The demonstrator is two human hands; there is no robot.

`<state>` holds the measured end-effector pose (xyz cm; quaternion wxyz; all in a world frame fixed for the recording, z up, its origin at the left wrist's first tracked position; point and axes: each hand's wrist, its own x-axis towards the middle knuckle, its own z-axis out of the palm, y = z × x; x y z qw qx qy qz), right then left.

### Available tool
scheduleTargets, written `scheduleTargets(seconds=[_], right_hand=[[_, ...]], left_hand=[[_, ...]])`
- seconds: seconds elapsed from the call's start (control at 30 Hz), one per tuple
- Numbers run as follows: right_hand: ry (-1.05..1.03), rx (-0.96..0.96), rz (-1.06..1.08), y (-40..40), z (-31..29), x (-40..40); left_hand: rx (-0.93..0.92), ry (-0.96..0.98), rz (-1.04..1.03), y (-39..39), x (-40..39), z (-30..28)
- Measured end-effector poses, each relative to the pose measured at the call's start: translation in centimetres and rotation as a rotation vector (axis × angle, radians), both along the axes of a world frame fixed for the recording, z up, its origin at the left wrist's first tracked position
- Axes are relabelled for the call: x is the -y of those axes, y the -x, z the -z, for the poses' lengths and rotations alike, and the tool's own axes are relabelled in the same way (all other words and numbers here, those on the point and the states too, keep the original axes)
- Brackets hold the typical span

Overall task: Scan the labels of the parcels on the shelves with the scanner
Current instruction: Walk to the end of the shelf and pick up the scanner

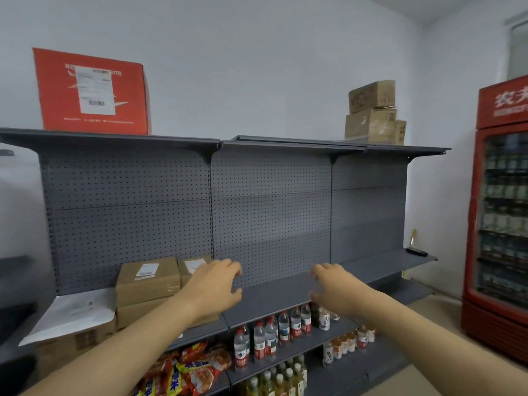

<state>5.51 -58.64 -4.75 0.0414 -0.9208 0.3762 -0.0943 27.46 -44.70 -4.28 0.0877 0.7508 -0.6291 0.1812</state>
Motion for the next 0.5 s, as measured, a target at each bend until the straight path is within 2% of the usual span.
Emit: scheduleTargets(seconds=[0.27, 0.5], right_hand=[[-0.007, -0.039, 0.100, -7.6, 0.0, 11.7], [-0.067, -0.048, 0.117, -13.7, 1.3, 19.7]], left_hand=[[0.018, -0.036, 0.063, -9.9, 12.9, -0.4], [-0.010, -0.080, 0.057, -16.8, 20.3, 1.3]])
